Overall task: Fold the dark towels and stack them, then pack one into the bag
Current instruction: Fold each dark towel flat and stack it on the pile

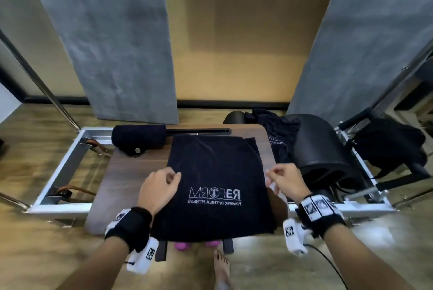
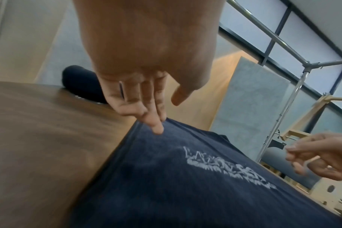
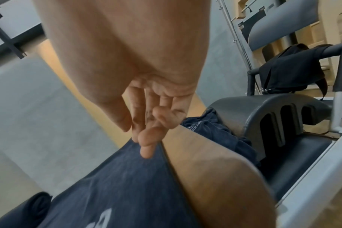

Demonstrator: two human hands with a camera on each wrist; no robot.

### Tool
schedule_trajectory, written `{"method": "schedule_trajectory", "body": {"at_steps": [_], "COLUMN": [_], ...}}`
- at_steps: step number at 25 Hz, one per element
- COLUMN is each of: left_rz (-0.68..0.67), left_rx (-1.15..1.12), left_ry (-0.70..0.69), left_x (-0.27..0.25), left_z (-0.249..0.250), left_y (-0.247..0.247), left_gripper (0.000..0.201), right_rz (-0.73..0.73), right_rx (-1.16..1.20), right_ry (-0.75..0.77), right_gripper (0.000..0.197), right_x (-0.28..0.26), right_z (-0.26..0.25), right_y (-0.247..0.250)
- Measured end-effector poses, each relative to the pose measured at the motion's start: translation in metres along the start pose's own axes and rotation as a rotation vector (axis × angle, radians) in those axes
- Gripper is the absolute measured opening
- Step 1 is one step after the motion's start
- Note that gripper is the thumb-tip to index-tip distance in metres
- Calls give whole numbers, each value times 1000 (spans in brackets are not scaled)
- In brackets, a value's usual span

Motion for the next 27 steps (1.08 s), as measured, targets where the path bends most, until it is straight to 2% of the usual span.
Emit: {"method": "schedule_trajectory", "body": {"at_steps": [3, 5, 7, 10, 13, 16, 19, 22, 24, 27], "left_rz": [-72, -173, -252, -369, -452, -484, -488, -426, -340, -153], "left_rx": [-24, 29, 125, 272, 373, 437, 455, 378, 307, 305], "left_ry": [-160, -209, -199, -131, -69, -58, -73, -124, -176, -323], "left_x": [45, 75, 97, 115, 123, 126, 122, 107, 87, 49], "left_z": [28, 36, 40, 41, 39, 38, 38, 37, 34, 31], "left_y": [-18, -35, -48, -60, -65, -65, -64, -61, -59, -55], "left_gripper": [13, 44, 74, 105, 119, 123, 121, 109, 93, 52], "right_rz": [55, 78, 116, 140, 112, 237, 328, 228, 154, 19], "right_rx": [73, 74, 45, 48, 34, 97, 82, 81, 88, 73], "right_ry": [-61, -105, -135, -167, -189, -249, -273, -184, -116, -33], "right_gripper": [16, 12, 10, 20, 20, 19, 10, 7, 9, 11], "right_x": [50, 83, 112, 143, 164, 172, 165, 148, 125, 77], "right_z": [-18, -23, -25, -24, -20, -9, 2, 5, 8, 14], "right_y": [2, -2, -5, -12, -16, -2, 12, 6, -4, -25]}}
Point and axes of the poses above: each hand's wrist, its own x-axis towards the middle knuckle, its own y-axis out of the back of the hand, z = x × y, the point moved 2 cm from there along x, towards the middle knuckle, and after that the axes turned 7 degrees about -z, right-handed, at the moved point
